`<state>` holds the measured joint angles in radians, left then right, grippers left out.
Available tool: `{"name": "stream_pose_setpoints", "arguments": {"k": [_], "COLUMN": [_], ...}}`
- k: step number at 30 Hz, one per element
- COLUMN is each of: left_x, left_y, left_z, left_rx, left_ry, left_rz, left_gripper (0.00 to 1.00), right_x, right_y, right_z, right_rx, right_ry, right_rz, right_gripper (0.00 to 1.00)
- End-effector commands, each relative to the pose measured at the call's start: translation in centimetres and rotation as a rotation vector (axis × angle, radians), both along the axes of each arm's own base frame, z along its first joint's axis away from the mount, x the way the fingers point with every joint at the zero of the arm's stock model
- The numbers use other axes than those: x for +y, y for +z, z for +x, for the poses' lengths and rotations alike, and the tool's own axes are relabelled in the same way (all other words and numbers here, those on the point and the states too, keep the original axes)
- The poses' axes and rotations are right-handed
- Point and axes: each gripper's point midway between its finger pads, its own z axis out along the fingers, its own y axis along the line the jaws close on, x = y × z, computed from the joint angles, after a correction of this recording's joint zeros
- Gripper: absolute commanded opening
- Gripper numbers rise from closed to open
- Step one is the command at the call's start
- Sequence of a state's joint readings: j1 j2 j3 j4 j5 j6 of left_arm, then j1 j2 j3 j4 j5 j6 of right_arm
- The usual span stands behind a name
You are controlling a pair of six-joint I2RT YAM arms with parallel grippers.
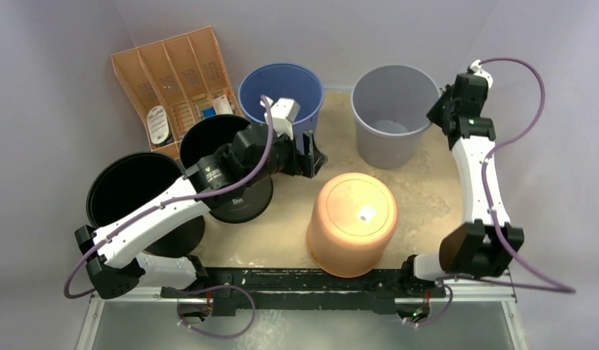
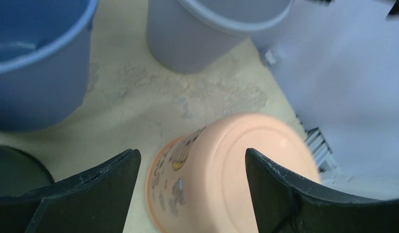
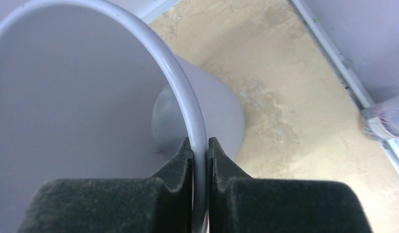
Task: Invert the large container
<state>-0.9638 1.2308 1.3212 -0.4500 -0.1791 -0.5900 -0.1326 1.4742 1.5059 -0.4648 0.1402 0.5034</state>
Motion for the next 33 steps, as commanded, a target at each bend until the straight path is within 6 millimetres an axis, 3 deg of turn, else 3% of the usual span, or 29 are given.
{"name": "stream_pose_setpoints", "arguments": {"k": [1, 2, 5, 8, 11, 14, 22, 25, 28, 33], "left_x": [0.1, 0.1, 0.2, -0.9, -1.6, -2.5, -3.1, -2.7, -1.6, -2.6], "left_y": [7.3, 8.6, 9.8, 7.9, 8.8, 8.4, 10.3, 10.0, 11.7, 11.6], "left_z": [1.3, 1.6, 3.5, 4.9, 5.4, 6.2, 5.7, 5.6, 4.5, 5.2], "left_rx": [-0.082, -0.092, -0.093, -0.051, -0.095, -0.107, -0.164, -0.215, -0.310, -0.338], "left_ry": [0.065, 0.080, 0.175, 0.217, 0.212, 0.205, 0.174, 0.227, 0.292, 0.284], "left_rz": [-0.068, -0.086, -0.058, -0.011, -0.060, -0.016, 0.037, 0.085, 0.037, 0.074], "left_gripper": [0.79, 0.79, 0.79, 0.79, 0.79, 0.79, 0.73, 0.72, 0.70, 0.70], "right_x": [0.2, 0.5, 1.4, 2.7, 3.1, 2.8, 5.1, 5.7, 5.8, 5.9], "right_y": [7.3, 7.6, 8.2, 9.2, 9.6, 10.4, 14.5, 15.2, 15.8, 16.9], "right_z": [-3.1, -3.9, -5.8, -6.7, -6.9, -6.7, -8.1, -8.3, -8.5, -9.3], "right_rx": [-0.233, -0.252, -0.298, -0.375, -0.411, -0.434, -0.646, -0.688, -0.693, -0.720], "right_ry": [0.048, 0.070, 0.112, 0.185, 0.204, 0.194, 0.321, 0.345, 0.345, 0.349], "right_rz": [-0.113, -0.125, -0.138, -0.143, -0.150, -0.170, -0.229, -0.218, -0.219, -0.239], "right_gripper": [0.00, 0.00, 0.00, 0.00, 0.00, 0.00, 0.00, 0.00, 0.00, 0.00]}}
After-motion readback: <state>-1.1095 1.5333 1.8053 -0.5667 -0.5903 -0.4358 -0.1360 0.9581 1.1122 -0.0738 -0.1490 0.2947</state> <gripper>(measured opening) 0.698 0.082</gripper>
